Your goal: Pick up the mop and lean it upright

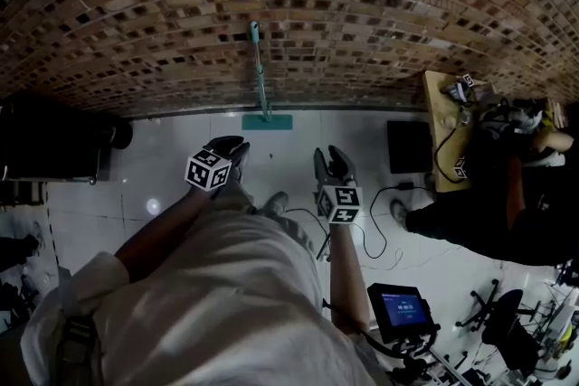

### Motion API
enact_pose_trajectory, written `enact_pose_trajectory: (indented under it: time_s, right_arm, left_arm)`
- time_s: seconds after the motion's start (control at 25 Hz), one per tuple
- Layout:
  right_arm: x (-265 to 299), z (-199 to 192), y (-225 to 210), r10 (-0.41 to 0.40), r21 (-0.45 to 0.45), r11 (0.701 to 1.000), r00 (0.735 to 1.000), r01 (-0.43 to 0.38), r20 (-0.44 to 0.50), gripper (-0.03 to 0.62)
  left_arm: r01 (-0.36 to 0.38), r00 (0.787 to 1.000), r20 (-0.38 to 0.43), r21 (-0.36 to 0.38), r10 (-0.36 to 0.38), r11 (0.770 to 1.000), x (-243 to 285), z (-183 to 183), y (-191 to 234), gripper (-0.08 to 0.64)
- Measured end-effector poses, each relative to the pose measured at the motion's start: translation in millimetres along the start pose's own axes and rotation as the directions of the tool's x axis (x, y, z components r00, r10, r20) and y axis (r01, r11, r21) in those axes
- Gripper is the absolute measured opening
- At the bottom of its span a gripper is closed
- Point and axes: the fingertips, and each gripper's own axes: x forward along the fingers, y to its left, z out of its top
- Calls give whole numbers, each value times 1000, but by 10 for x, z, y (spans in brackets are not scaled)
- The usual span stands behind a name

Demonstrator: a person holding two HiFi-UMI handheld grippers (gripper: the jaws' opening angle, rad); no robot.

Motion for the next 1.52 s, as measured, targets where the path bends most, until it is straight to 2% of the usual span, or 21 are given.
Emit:
enact_pose_trajectory:
  time_s: [0.2,0.44,0.84,1.16,1.36,1.52]
  right_arm:
    - [-127,-166,48,-2,109,994,1000,4,-22,135]
    - [-199,-167,209,-14,160,987,999,19,-30,130]
    - [-262,29,845,-56,162,985,998,60,-32,110]
    - [-314,16,1391,-139,151,979,990,138,0,89]
    - [-308,-15,1696,-125,123,985,992,123,9,89]
    - [-223,20,1726,-93,112,990,995,90,22,89]
  left_arm:
    - [-9,1000,-15,-2,8,1000,-164,-219,-174,106]
    - [2,1000,-2,20,-2,1000,-344,-245,-100,104]
    - [50,996,77,25,-52,998,-972,-198,167,103]
    - [114,989,91,27,-116,993,-1435,-414,390,101]
    - [110,992,65,30,-112,993,-1448,-612,596,110]
    - [78,994,72,27,-80,997,-1504,-614,659,112]
